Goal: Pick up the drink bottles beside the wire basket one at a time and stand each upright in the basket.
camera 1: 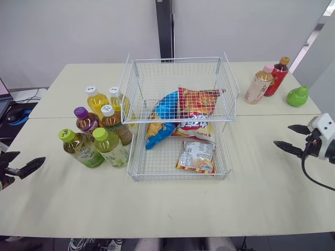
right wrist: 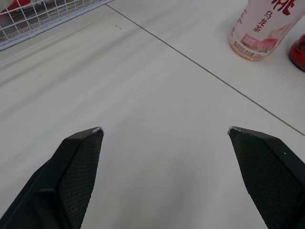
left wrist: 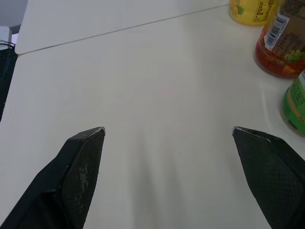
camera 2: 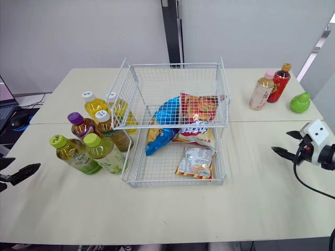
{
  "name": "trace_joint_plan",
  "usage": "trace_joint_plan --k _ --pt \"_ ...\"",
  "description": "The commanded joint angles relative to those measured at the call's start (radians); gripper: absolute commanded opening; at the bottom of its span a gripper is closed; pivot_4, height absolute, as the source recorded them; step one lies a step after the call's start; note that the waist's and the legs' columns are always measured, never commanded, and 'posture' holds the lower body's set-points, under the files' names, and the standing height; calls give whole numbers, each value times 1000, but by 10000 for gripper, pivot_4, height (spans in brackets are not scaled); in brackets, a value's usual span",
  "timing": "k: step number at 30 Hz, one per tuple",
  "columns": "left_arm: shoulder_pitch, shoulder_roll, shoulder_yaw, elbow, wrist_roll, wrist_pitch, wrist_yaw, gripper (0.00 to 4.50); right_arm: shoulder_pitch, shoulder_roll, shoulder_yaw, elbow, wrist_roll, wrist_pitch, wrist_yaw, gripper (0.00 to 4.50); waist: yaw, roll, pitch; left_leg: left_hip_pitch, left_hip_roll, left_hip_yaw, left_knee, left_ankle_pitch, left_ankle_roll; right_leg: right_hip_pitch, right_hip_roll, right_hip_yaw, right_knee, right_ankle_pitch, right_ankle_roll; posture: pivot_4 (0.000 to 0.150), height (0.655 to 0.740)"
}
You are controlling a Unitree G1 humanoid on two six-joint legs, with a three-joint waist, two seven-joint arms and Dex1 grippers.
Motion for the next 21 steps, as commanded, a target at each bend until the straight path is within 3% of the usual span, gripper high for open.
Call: trace_joint_plan --k 1,12,21 --pt "13 -7 45 -39 -32 -8 1 44507 -3 -12 -39 -24 20 -8 7 45000 0 0 0 0 0 0 0 0 0 0 0 0 0 0 0 1500 7359" --pt "95 -40 82 -196 -102 86 15 44507 39 -8 -69 -91 37 -3 10 45000 0 0 0 0 0 0 0 0 0 0 -1 1 0 0 0 1500 7359" --pt "179 -63 162 -302 -147 167 39 44507 154 -74 -196 -481 219 100 116 45000 1 0 0 0 1 0 0 0 0 0 -3 1 0 0 0 1500 7359"
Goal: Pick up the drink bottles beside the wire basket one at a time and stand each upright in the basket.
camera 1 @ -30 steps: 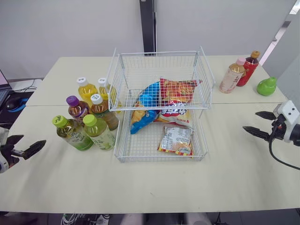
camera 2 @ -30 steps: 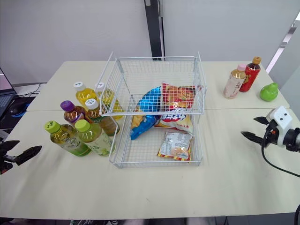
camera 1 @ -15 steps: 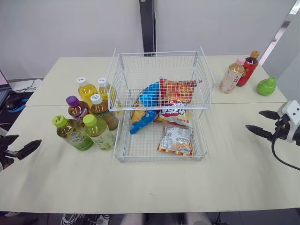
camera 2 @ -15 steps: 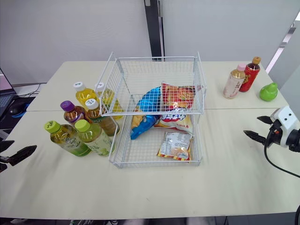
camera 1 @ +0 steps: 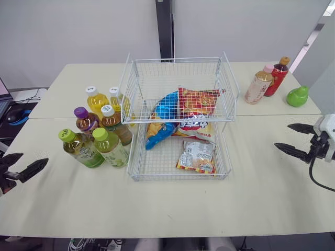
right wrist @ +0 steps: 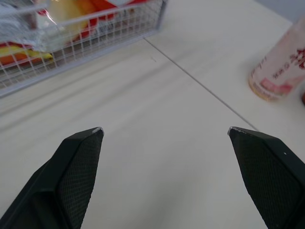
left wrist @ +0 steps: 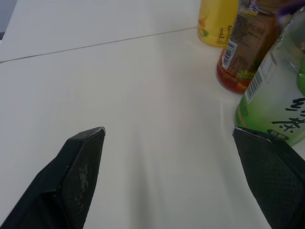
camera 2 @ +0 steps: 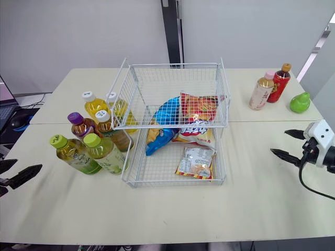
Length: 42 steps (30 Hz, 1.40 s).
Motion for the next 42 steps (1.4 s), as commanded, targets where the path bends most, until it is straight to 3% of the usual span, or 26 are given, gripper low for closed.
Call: trace_joint_plan --k 1,7,12,21,27,31,42 --pt "11 -5 48 -32 -20 19 14 44507 -4 -40 -82 -196 127 72 43 45000 0 0 0 0 0 0 0 0 0 0 0 0 0 0 0 1500 7359" --pt "20 -35 48 -85 -30 37 32 44507 -151 -99 -14 -413 358 303 81 45000 1 -1 0 0 2 1 0 0 0 0 0 0 -1 0 -1 1500 7359" --pt "62 -65 85 -171 -50 68 43 44507 -302 -57 93 -490 467 394 76 45000 3 -3 -2 -1 2 0 0 0 0 0 0 0 -2 0 -1 1500 7359" --pt "219 -158 227 -410 -142 149 69 44507 -475 102 260 -470 461 411 84 45000 4 -4 -2 -1 3 1 0 -1 -1 -2 0 0 -2 1 -2 1500 7359" --pt "210 -206 261 -591 -275 223 147 44507 -512 145 303 -412 403 381 116 45000 17 -5 -2 -1 3 1 1 -1 -1 -2 0 0 -2 1 -2 1500 7359" --pt "164 -224 233 -674 -329 228 215 44507 -509 147 297 -406 392 380 132 45000 17 -5 -2 -1 3 1 1 -1 -1 -2 0 0 -2 1 -2 1500 7359" --pt "-59 -225 41 -645 -293 217 420 44507 -509 135 294 -409 385 393 126 45000 27 -5 -2 -1 3 1 1 -1 -1 -1 5 0 -2 1 -2 1500 7359"
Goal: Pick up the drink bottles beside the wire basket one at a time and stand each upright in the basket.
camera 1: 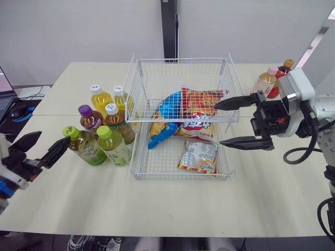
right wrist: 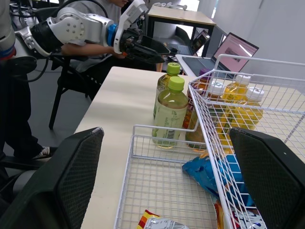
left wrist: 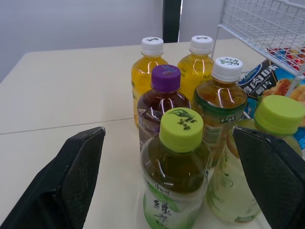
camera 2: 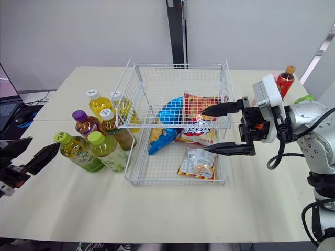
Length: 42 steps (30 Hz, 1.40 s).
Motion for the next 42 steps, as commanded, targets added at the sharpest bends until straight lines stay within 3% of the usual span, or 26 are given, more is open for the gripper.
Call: trace_joint_plan --k 1,13,32,35,42 --pt "-53 19 -23 13 11 -7 52 44507 -12 -13 -27 -18 -8 -4 4 45000 0 0 0 0 0 0 0 0 0 0 1 0 0 0 0 1500 7359" --pt "-162 76 -170 84 78 18 78 44507 -33 -8 -26 -6 -6 7 7 45000 0 0 0 0 1 0 0 0 0 0 2 0 0 0 0 1500 7359" --pt "-206 37 -267 119 175 -32 75 44507 -53 -7 -21 4 -12 12 7 45000 0 0 0 0 2 1 0 -1 -1 -1 2 0 0 0 0 1500 7359" --pt "-203 39 -271 117 179 -32 68 38270 -54 -7 -21 5 -14 13 9 45000 0 0 0 0 2 1 0 -1 -1 -1 2 0 0 0 0 1500 7359" --pt "-188 34 -266 113 179 -31 66 16923 -52 -8 -24 3 -14 14 9 45000 0 0 0 0 2 1 0 -1 -1 -1 2 0 0 0 0 1500 7359"
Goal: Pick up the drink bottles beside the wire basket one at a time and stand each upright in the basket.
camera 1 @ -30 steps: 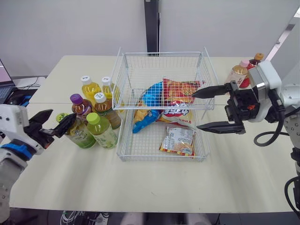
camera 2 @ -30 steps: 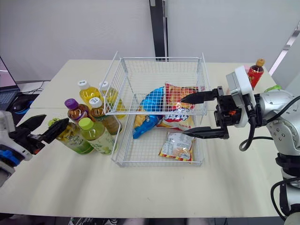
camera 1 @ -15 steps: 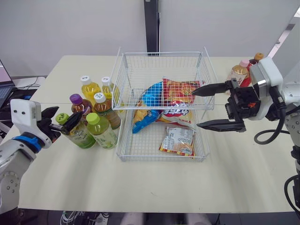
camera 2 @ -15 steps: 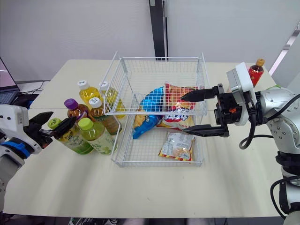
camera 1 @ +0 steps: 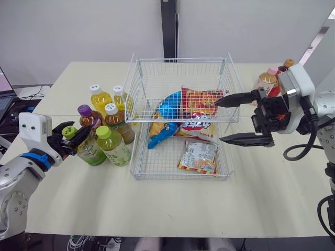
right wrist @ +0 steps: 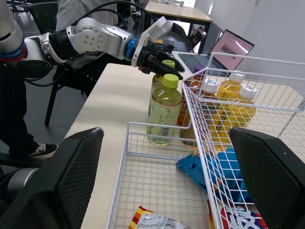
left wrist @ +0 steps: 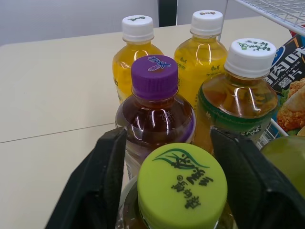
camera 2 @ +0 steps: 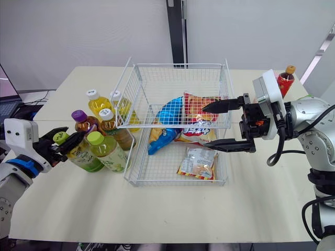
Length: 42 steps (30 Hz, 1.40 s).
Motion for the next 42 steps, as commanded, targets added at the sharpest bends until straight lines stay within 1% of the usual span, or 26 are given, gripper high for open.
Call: trace_joint_plan --k 1,9,14,19,23,26,28,29,33,34,37,38,40,42 --pt "13 -1 16 -25 5 -12 -3 14213 -22 -6 -25 -12 5 0 6 45000 0 0 0 0 0 0 0 0 0 0 0 0 0 0 0 1500 7359" --pt "26 -1 46 -30 -11 -10 -9 13986 -25 -3 -24 -9 -1 -6 2 45000 -1 0 0 0 2 1 0 0 0 0 1 0 0 0 0 1500 7359" --pt "40 33 102 -59 -61 24 -36 13986 -29 9 -28 5 -24 -21 -17 45000 -3 0 0 0 3 2 0 0 -1 -1 1 0 0 1 -1 1500 7359" --pt "88 112 201 -87 -147 113 -106 13986 -57 26 -22 54 -50 -9 -42 45000 -6 -1 1 -2 6 3 0 -1 -1 -4 4 0 0 2 -4 1500 7359" --pt "88 195 286 -70 -217 169 -187 13986 -83 31 3 93 -87 -17 -25 45000 -5 -1 1 -5 6 3 0 -1 -1 -7 4 0 0 3 -4 1500 7359" --pt "87 255 326 -42 -237 200 -239 13986 -87 41 10 109 -109 -34 -23 45000 -6 -1 1 -6 6 3 0 0 -1 -9 4 0 1 3 -4 1500 7359" --pt "76 289 346 -14 -245 219 -260 13986 -65 19 -24 71 -92 -23 -22 45000 -6 -1 1 -6 6 4 0 0 -1 -10 4 0 1 3 -5 1500 7359" --pt "66 323 358 13 -251 235 -282 13986 -54 5 -50 42 -75 -9 -32 45000 -6 -1 1 -7 6 4 0 0 -1 -10 4 0 1 3 -5 1500 7359" --pt "-23 462 373 149 -265 289 -347 13986 -22 -17 -119 -3 -30 25 -70 45000 -9 -4 3 -8 7 3 0 -1 -1 -11 6 0 1 3 -5 1500 7359" --pt "-65 511 359 207 -266 298 -367 13986 -10 -27 -139 -14 -16 37 -75 45000 -8 -4 3 -8 7 3 0 -1 -1 -12 6 -1 1 3 -5 1500 7359" --pt "-170 611 298 330 -256 302 -417 13986 17 -48 -176 -45 9 59 -86 45000 -14 -5 3 -8 7 4 0 -1 -1 -11 7 0 1 3 -5 1500 7359" --pt "-212 637 265 366 -257 294 -430 13986 24 -52 -184 -55 16 65 -94 45000 -18 -5 3 -8 7 5 0 -1 -1 -11 8 0 1 3 -4 1500 7359" --pt "-334 699 155 443 -268 263 -464 13986 45 -60 -210 -78 34 80 -115 45000 -22 -4 3 -7 7 6 0 -1 -1 -11 8 0 1 3 -4 1500 7359" --pt "-485 735 11 501 -266 229 -504 13986 70 -61 -236 -104 51 94 -146 45000 -23 -4 3 -7 7 5 0 -1 -1 -11 9 0 2 3 -4 1500 7359"
